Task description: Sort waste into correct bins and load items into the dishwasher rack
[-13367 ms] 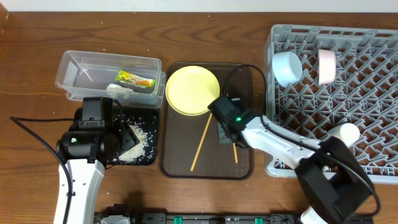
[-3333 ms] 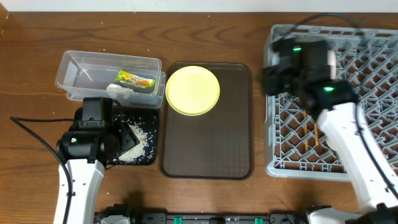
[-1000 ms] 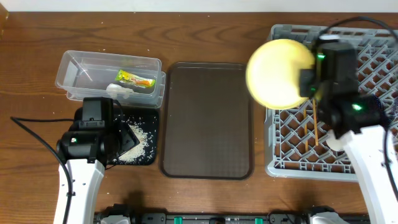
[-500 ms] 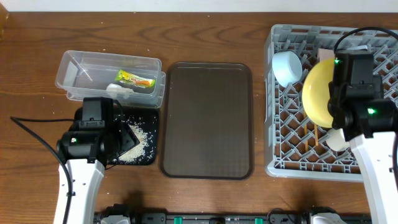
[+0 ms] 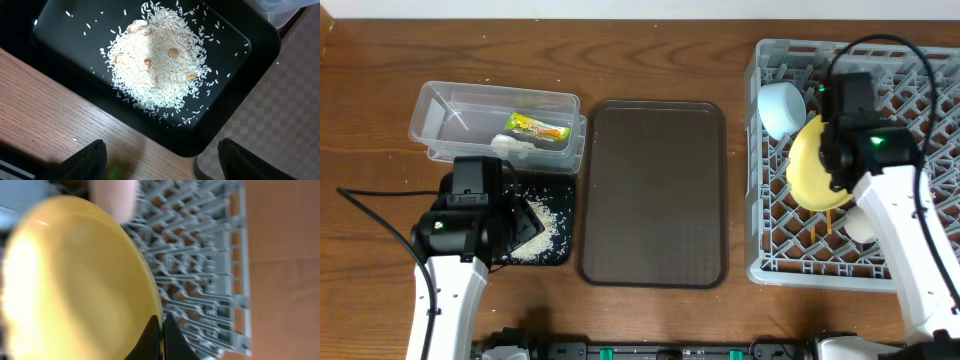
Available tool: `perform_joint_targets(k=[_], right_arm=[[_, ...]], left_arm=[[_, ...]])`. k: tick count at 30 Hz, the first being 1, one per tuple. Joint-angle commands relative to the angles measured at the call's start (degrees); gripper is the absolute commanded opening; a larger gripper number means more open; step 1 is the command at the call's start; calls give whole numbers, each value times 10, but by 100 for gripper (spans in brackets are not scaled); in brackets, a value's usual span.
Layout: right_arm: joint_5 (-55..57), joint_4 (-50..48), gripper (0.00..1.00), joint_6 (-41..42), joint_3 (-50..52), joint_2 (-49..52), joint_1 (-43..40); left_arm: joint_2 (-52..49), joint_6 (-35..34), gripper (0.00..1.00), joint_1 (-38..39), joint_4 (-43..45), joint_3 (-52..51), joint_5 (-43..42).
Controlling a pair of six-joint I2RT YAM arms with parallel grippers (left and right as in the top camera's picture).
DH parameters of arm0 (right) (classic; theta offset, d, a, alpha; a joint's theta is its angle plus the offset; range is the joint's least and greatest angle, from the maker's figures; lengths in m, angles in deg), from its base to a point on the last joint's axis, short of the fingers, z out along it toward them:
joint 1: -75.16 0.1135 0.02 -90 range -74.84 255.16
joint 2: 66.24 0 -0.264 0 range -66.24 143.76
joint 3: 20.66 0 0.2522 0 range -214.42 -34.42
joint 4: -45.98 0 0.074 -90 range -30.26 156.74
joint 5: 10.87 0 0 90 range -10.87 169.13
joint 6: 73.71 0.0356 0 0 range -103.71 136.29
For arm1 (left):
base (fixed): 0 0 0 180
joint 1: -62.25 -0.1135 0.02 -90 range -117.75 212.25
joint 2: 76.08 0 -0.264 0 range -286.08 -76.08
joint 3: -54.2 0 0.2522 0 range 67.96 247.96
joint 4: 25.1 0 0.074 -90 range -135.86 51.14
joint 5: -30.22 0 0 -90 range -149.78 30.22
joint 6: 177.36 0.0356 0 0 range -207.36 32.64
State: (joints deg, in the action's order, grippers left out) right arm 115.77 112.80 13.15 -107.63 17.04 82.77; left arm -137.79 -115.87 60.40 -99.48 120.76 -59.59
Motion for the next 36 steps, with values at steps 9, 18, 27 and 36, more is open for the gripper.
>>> perform_joint_targets(k=[9,18,27,36], right_arm=[[-189,-4,42,80,-2,-4,14],[-384,-2,75,111,-2,-69,-52],[-506,24,99,21,-2,-103,-151],[-502,122,99,34,7,-109,-158]], left_arm=[[3,-3,74,-3,-2,-4,3],[3,70,80,0,6,1,-39],[-30,139,86,88,21,24,-54],[-74,131,91,119,-75,24,-59]])
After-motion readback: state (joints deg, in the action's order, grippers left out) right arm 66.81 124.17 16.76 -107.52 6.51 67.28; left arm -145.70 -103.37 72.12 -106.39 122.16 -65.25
